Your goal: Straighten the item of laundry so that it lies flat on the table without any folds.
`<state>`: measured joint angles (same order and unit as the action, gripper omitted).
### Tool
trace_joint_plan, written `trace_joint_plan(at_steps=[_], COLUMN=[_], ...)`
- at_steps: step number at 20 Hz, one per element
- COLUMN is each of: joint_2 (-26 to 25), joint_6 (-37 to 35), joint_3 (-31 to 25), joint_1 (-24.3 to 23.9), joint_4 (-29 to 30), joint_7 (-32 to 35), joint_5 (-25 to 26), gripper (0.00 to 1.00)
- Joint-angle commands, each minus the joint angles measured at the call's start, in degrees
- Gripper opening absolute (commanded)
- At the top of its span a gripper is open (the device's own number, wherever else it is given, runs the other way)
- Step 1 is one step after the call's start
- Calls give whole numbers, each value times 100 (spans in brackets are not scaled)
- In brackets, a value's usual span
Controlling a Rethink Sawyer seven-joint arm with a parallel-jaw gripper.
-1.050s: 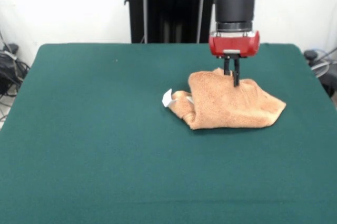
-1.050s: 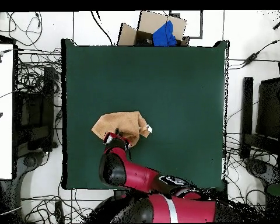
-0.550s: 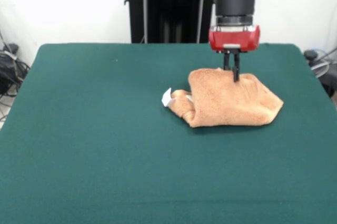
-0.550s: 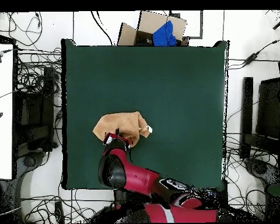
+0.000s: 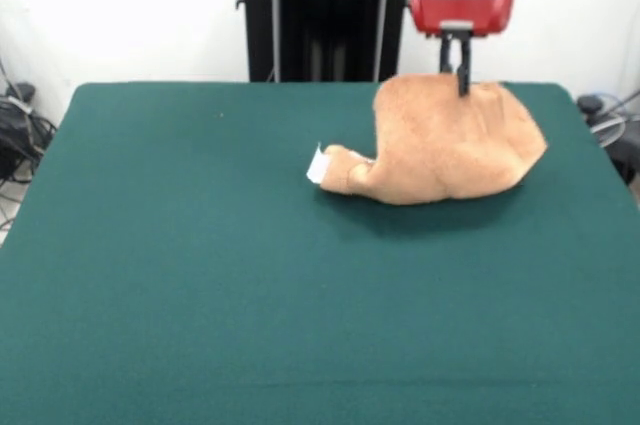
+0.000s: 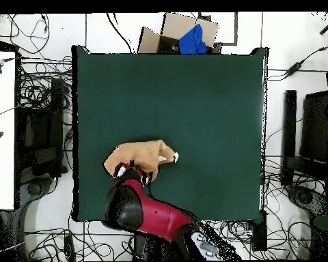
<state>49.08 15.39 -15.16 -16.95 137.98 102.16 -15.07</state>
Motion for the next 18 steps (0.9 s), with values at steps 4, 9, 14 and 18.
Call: trace_joint_plan(at_steps=[4,9,14,18], joint_2=[1469,1852,2137,2224], joint_6=[-1706,-2459,-2777,-2707], joint_3=[603,1172,1313,1109], joint_1=[548,861,841,567], joint_4=[22,-207,-190,-30], joint_7=[1348,1309,1250,1099], joint_5=[-691,-607,-449,-461], gripper=[0,0,0,0])
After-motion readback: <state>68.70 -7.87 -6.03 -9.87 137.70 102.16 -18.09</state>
